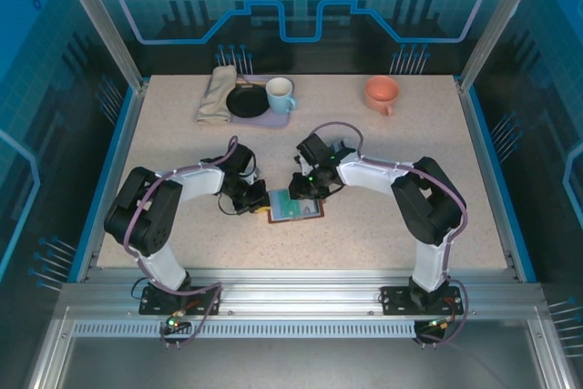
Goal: Put the credit cards into the card holder
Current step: Insert the credit card into the card slot.
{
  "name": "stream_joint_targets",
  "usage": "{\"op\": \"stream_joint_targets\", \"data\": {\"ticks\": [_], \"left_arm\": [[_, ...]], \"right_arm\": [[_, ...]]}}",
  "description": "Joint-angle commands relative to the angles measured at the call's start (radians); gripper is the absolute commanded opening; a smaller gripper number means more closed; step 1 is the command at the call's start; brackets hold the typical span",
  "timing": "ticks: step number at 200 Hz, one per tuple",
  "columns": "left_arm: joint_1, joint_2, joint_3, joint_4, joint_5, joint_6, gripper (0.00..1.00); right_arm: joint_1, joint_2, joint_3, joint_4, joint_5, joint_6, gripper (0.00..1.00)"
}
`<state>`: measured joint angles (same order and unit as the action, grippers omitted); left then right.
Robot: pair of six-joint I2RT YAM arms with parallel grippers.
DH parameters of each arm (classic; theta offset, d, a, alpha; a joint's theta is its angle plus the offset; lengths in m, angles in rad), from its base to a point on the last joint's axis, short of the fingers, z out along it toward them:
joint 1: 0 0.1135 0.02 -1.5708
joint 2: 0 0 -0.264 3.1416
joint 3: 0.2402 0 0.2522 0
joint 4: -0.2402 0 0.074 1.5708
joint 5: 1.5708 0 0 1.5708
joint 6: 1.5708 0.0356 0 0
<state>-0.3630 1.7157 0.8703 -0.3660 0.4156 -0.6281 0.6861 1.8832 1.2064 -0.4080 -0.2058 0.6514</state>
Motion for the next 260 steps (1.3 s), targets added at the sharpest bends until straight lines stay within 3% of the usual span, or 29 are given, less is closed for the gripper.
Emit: {"op": "stream_joint_targets", "data": {"ticks": [1, 124, 184, 260], "left_arm": [[-0.008, 0.032, 0.010, -0.031, -0.002, 0.010, 0.00], [-0.008, 0.030, 0.012, -0.030, 0.004, 0.008, 0.00], [-0.008, 0.033, 0.013, -0.037, 0.000, 0.011, 0.00], [-0.008, 0.031, 0.021, -0.039, 0.003, 0.013, 0.00]], "right_arm": [[0.017, -0.001, 0.014, -0.075, 0.040, -0.023, 0.25], [0.060, 0.102, 0.070, -0.020, -0.073, 0.005, 0.17], [0.066, 0.017, 0.088, -0.129, 0.075, -0.043, 0.21], [0.074, 0.078, 0.111, -0.140, 0.078, -0.041, 0.23]]}}
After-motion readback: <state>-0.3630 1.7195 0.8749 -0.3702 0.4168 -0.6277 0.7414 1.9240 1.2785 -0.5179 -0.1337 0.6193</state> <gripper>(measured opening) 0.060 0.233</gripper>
